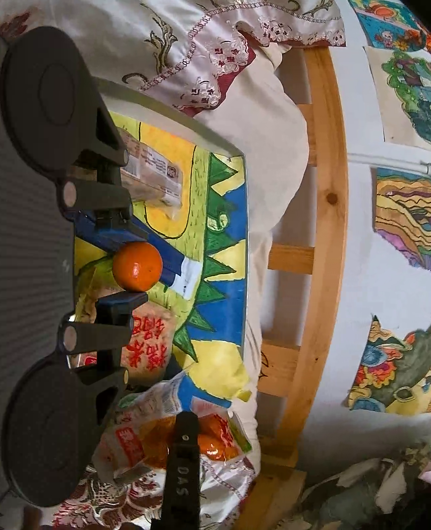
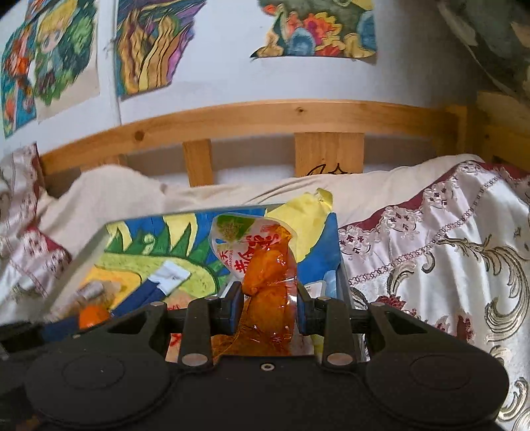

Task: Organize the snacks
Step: 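Carry the mandarin and sausage bag to the tray and lower them, then open both tools to release the mandarin and sausage bag into the tray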

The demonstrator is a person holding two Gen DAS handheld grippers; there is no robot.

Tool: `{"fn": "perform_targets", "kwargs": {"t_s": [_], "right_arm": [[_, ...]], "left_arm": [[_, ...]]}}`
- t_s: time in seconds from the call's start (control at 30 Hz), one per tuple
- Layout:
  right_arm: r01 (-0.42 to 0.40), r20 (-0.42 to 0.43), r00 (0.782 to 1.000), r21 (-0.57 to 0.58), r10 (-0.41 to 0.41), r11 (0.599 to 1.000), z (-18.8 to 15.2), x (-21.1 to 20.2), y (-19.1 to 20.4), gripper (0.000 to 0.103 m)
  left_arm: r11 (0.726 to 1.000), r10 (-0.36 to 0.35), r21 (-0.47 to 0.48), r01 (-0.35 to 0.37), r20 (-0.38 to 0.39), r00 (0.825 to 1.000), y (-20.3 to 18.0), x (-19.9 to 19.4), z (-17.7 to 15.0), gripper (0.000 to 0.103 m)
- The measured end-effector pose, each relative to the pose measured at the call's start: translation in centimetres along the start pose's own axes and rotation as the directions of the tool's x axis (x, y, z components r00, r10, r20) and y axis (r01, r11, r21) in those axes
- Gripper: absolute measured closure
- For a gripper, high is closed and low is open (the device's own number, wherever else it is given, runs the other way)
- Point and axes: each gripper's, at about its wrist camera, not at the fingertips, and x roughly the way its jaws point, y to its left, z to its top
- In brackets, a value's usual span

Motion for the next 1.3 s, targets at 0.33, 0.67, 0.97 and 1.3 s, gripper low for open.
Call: {"fn": "perform_targets", "kwargs": {"t_s": [0.33,0.67,0.97,1.3], "right_arm": [[0.007,-0.020,1.000,-0.009,-0.007,1.000,-0.4,0.8,0.1,0.069],[0.002,-0.063,0.998,0.005,-0.001,1.000,-0.5,1.4,-0.1,0.069],[0.007,-0.040,0.999,0.037,-0.005,0.999,0.2,0.7,-0.7,0.049],[-0.042,0.086,0.995,0.002,0.041,0.999,1.7,-5.5,-1.3,0.027]], "left_arm": [[1.000,0.016,0.027,-0.015,-0.014,1.000,-0.2,0.3,-0.1,0.068],[0.999,-0.025,0.021,0.025,-0.006,1.000,0.2,0.4,0.0,0.067],[1.000,-0.005,0.001,0.005,-0.010,1.000,-0.1,-0.4,-0.3,0.046],[0.995,0.071,-0.079,-0.066,0.064,0.995,0.1,-6.5,2.1,0.019]]}}
